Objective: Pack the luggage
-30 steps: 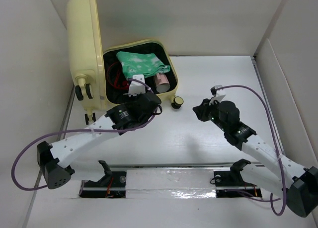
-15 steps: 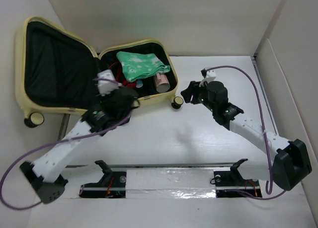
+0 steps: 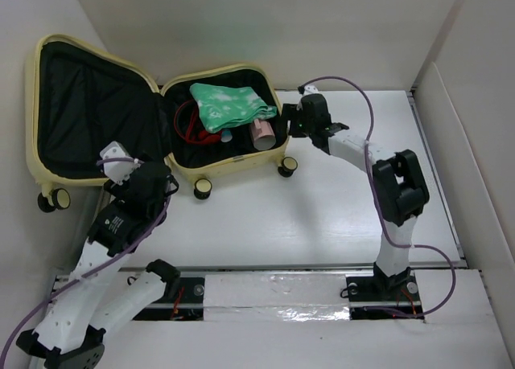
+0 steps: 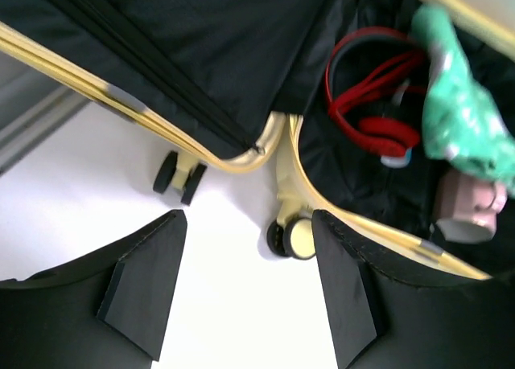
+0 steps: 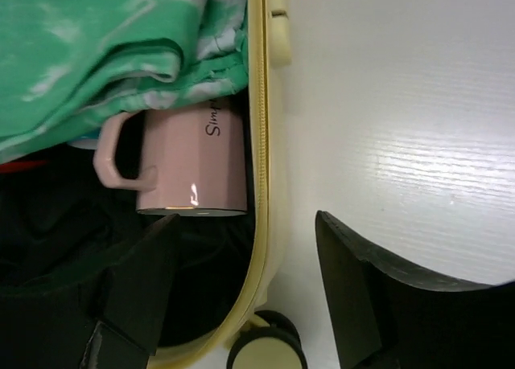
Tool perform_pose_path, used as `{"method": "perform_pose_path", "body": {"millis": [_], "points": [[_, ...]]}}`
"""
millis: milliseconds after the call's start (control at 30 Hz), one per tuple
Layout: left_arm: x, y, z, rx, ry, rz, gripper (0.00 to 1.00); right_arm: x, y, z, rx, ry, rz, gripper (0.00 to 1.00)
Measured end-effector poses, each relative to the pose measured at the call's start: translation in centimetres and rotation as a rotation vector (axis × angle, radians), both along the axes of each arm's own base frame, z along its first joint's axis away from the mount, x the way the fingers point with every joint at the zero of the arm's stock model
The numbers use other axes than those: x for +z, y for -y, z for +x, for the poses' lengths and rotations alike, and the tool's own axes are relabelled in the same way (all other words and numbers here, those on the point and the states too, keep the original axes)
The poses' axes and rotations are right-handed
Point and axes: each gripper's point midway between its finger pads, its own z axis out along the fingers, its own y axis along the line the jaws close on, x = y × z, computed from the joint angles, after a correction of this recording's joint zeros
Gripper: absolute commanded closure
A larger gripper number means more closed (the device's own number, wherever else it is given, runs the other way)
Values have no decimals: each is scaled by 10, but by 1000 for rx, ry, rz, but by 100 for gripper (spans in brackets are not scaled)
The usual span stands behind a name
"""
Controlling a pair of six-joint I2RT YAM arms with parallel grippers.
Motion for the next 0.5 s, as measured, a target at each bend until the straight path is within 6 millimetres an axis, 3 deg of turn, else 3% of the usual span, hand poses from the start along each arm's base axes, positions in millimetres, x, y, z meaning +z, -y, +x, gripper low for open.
{"method": "perform_pose_path", "body": {"millis": [67,133,167,233,300,400,500], "points": [[-8,7,6,-24,-43,7,44,-25,-4,0,32,-52,1,40],[-8,16,17,-40,-83,23,48,-48,-7,-4,57,-107,-10,61],[-6,20,23,-43,-96,28,54,-52,-12,-3,67,-121,1,71],[4,28,37,-41,-97,27,56,-50,-15,1,55,-110,-24,87],[5,30,43,-28,-106,30,58,-51,-10,3,11,-98,-57,91],[8,12,24,15,-109,32,60,-50,-6,5,-10,-82,-88,95],[23,-16,-13,73,-29,-5,59,-48,-6,5,-3,-68,-75,98]]}}
